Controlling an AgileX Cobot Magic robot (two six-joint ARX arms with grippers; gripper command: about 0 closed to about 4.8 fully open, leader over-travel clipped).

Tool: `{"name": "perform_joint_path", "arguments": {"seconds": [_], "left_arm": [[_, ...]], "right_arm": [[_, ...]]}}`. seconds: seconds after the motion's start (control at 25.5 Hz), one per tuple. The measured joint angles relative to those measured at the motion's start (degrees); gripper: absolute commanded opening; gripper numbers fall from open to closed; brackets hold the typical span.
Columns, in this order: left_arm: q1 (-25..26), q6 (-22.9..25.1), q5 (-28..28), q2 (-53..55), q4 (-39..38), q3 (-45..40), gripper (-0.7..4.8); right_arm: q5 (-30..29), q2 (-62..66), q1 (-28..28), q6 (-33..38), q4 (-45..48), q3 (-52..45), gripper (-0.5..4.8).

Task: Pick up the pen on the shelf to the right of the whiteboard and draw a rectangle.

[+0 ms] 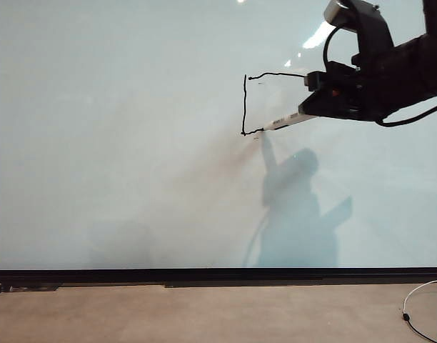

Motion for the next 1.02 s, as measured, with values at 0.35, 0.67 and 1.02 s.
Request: {"name": "perform_joint_path", "arguments": {"seconds": [0.35,0.67,1.02], "left_arm": [[0.0,0.0,0.0,0.0,0.0,0.0,-0.04],[0.0,0.0,0.0,0.0,0.0,0.0,-0.04],[0.0,0.0,0.0,0.0,0.0,0.0,-0.05]], "right_arm": [[0.2,-0.8,-1.0,-0.2,-0.4,-1.2,-0.06],[0.2,-1.9,-2.6,-0.2,-0.5,-2.2,-0.05],[0.1,-3.5,-4.7,-0.2,-0.5,-3.7,-0.06]]}}
